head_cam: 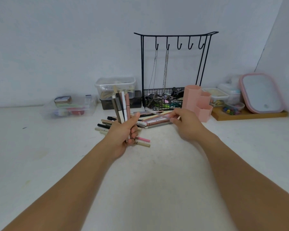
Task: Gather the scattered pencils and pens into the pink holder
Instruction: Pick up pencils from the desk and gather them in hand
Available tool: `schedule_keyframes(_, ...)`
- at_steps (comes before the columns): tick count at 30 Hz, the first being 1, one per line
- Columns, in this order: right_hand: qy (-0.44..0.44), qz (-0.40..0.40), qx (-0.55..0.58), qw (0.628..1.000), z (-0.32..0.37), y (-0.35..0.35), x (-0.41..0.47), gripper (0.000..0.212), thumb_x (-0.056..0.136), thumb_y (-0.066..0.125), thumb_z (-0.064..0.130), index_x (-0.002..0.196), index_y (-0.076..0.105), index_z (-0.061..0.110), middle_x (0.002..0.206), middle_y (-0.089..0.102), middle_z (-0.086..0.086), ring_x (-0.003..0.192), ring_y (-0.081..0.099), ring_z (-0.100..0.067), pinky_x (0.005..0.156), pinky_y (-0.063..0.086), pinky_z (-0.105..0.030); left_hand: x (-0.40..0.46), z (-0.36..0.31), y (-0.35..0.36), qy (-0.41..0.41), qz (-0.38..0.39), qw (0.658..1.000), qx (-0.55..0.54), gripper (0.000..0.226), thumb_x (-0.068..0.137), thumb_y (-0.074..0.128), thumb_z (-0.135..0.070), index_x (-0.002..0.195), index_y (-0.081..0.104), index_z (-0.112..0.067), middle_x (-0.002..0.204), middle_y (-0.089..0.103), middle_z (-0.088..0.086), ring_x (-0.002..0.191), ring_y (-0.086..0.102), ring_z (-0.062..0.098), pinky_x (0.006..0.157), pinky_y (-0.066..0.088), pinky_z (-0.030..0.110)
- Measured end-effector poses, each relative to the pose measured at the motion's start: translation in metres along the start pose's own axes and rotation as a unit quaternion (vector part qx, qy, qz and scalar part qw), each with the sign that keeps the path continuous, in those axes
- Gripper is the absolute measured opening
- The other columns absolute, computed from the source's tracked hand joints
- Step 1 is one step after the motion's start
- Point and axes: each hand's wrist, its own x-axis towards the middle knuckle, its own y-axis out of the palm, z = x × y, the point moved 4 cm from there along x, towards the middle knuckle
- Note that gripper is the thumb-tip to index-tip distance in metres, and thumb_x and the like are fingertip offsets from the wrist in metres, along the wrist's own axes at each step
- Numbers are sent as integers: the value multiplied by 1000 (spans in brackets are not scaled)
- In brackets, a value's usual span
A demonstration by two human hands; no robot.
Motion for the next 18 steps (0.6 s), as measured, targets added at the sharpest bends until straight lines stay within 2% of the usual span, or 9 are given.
schedule_keyframes(3,16,-9,160,987,21,-3,-1,6,98,59,9,94,63,13,82,63,-2,67,57,-10,61,45,-18,-2,-1,3,2,15,1000,-3,29,93,70,-36,80,48,-22,52,38,-5,44,36,8,34,25,17)
schedule_keyframes(5,25,24,282,959,40,1,-6,8,98,60,7,94,64,12,77,65,-4,64,60,-11,59,50,-22,-3,-2,5,9,22,1000,-1,24,94,68,-37,88,53,-19,52,38,-4,44,36,8,35,25,17)
schedule_keyframes(7,24,50,354,934,57,8,-12,8,96,63,7,94,67,13,75,68,-3,64,63,-12,59,52,-21,-4,-1,6,16,26,1000,-4,24,94,67,-39,95,60,-17,54,37,-3,45,37,8,38,24,17)
schedule_keyframes(11,19,63,405,912,79,28,-24,9,93,67,6,94,72,13,75,72,-2,65,64,-10,61,52,-22,-2,0,7,25,33,999,-12,26,92,68,-44,91,66,-19,57,40,-1,47,39,9,38,26,18)
schedule_keyframes(15,10,59,416,907,86,34,-29,8,92,69,4,95,74,11,70,73,-1,59,65,-7,60,52,-21,-1,0,5,22,28,999,-20,32,88,72,-48,87,67,-16,59,44,0,47,41,8,37,28,18)
schedule_keyframes(18,7,54,430,901,87,34,-32,8,91,69,2,93,74,8,67,73,-2,57,66,-7,60,55,-19,2,2,5,16,21,999,-25,53,70,80,-58,89,69,-10,62,49,5,47,43,9,36,30,19)
